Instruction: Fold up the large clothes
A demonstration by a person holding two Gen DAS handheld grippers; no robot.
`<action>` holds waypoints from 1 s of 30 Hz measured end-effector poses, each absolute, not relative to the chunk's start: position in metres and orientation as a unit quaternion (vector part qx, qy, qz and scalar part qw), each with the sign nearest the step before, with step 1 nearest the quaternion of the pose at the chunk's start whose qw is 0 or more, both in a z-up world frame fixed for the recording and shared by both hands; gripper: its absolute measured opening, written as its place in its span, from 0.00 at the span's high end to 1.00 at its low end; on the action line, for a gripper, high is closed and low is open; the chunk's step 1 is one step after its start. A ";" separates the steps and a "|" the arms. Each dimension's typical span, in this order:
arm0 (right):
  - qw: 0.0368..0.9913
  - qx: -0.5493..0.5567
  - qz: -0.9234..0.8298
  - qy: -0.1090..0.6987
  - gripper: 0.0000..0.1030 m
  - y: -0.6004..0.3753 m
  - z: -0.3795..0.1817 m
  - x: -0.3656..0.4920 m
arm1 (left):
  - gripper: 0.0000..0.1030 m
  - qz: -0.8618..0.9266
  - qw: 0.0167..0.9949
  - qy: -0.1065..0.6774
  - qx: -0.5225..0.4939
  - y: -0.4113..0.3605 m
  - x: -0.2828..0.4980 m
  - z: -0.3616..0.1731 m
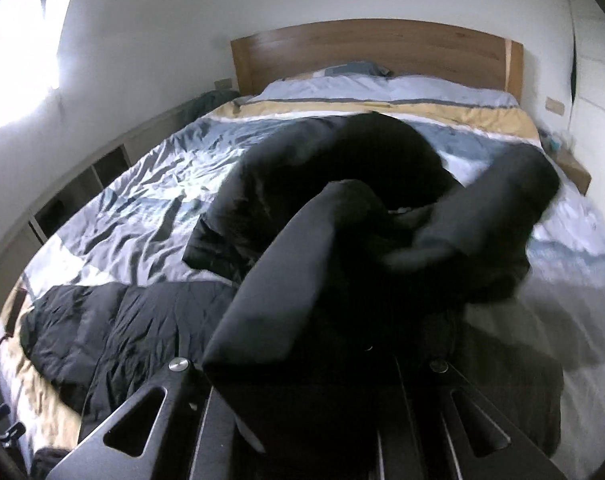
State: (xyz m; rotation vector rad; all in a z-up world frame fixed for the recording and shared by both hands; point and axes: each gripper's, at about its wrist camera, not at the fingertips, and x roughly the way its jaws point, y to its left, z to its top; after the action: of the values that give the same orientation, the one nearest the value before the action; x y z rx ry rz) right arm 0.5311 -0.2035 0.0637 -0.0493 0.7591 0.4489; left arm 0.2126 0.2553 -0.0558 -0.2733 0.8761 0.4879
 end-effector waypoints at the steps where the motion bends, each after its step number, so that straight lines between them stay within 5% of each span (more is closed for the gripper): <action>1: 0.905 -0.029 0.215 0.367 0.89 -0.194 0.065 0.537 | 0.13 0.235 0.867 0.419 -0.133 0.261 0.213 -0.058; 30: 0.917 -0.101 0.176 0.343 0.88 -0.128 0.066 0.616 | 0.13 0.193 0.839 0.380 -0.340 0.402 0.283 -0.119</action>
State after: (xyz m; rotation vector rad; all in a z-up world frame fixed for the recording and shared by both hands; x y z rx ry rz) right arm 0.6162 -0.1280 0.0661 -0.2079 0.7060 0.3618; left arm 0.2829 0.4018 -0.1191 -0.7189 0.8027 0.4086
